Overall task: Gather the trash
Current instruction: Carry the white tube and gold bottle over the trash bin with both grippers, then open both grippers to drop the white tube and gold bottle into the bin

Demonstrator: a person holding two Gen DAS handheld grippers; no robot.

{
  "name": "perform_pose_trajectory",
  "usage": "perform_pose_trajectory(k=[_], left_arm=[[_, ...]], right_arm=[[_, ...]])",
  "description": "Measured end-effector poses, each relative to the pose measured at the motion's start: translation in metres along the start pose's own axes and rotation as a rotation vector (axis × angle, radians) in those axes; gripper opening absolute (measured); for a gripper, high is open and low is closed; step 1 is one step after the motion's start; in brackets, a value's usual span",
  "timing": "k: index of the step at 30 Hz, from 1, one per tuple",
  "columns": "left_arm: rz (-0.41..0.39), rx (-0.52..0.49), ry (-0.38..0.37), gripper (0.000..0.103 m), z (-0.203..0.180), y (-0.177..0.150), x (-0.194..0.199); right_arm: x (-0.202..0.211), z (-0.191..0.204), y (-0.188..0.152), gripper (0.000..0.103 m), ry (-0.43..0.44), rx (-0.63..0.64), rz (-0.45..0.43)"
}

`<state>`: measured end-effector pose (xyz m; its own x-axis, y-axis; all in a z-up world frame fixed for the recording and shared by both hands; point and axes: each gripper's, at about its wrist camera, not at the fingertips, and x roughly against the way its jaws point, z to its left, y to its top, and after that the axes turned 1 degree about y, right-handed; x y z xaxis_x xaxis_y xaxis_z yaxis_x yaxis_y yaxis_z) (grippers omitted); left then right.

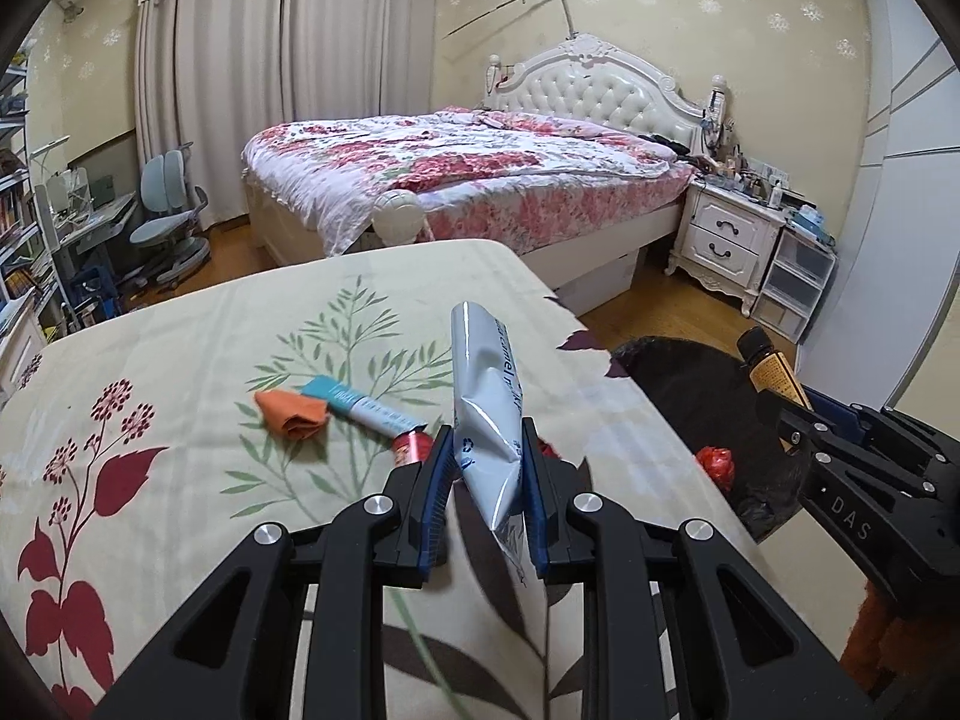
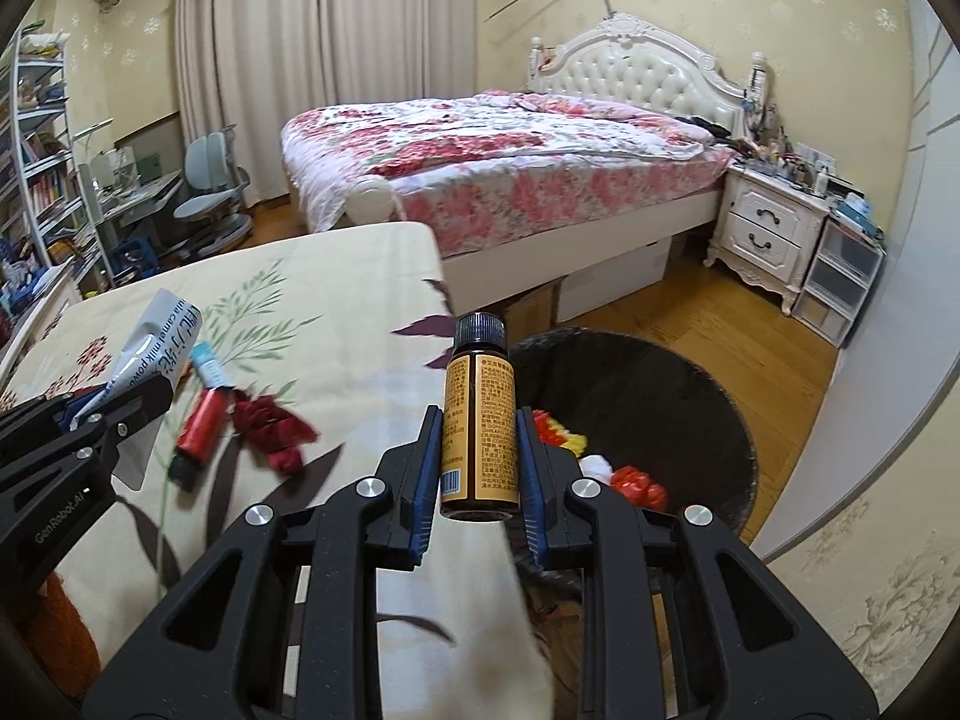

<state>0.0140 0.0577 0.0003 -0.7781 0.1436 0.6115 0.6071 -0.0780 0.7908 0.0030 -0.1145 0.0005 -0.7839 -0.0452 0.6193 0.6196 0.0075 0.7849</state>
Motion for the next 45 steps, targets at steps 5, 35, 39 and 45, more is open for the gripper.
perform_pose_trajectory(k=[5, 35, 39, 45], left_arm=[[-0.019, -0.03, -0.043, 0.024, -0.029, 0.014, -0.017], [0.041, -0.151, -0.076, 0.025, -0.121, 0.04, -0.115], [0.044, -0.152, -0.077, 0.03, -0.123, 0.04, -0.117], [0.057, -0.14, -0.069, 0.058, -0.122, 0.038, -0.119]], right_arm=[[-0.013, -0.026, 0.004, 0.023, -0.042, -0.033, -0.003], [-0.068, -0.115, 0.007, 0.024, -0.129, -0.158, 0.008], [-0.072, -0.118, 0.006, 0.024, -0.133, -0.164, 0.019], [-0.073, -0.121, 0.006, 0.031, -0.154, -0.164, 0.021]])
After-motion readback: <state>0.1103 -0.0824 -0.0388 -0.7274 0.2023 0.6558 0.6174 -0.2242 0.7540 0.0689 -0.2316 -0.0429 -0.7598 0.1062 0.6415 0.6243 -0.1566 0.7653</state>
